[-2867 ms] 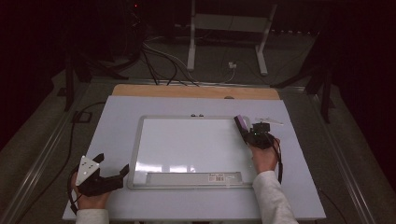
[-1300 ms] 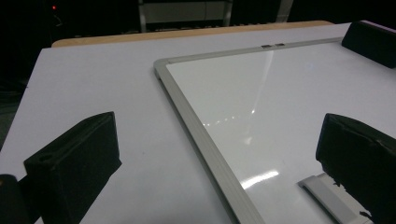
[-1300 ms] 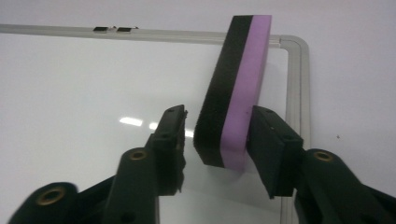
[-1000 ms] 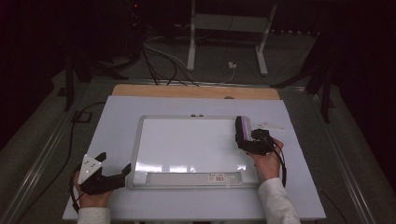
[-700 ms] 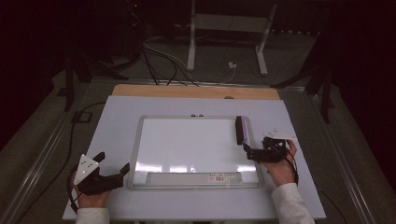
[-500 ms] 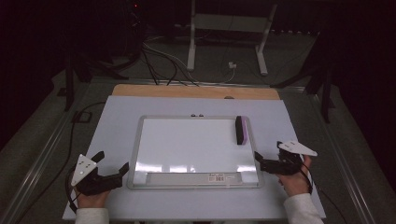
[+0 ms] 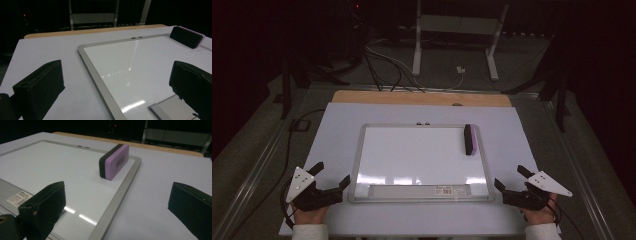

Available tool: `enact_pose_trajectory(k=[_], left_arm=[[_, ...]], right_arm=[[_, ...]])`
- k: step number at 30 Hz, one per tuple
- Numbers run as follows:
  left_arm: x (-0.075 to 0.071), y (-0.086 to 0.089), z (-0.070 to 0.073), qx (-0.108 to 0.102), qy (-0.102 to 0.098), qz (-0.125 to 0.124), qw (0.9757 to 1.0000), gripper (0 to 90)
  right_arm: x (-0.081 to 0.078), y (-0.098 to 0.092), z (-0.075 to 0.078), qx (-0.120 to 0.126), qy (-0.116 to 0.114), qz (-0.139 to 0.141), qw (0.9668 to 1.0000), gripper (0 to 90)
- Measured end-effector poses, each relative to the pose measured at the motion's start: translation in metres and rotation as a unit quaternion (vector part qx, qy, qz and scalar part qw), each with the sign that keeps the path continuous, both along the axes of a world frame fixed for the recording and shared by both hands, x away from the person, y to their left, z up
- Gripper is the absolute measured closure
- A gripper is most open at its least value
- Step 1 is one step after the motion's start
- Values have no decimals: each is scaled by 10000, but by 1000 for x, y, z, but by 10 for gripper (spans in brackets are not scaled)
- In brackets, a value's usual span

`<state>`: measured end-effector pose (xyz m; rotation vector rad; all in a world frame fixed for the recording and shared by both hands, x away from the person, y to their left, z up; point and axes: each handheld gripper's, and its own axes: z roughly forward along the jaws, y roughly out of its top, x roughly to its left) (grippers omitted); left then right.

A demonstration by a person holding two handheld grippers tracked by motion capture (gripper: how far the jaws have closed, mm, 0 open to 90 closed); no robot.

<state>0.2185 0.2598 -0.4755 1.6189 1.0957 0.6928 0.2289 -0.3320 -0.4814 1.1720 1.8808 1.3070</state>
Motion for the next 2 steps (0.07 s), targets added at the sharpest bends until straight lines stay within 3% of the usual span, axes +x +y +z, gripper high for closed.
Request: enact_pose_trajectory(k=[2], left_arm=[[0,0,0,20,10,-2,10000,6]], right_arm=[[-1,1,1,30,-50,22,10000,16]])
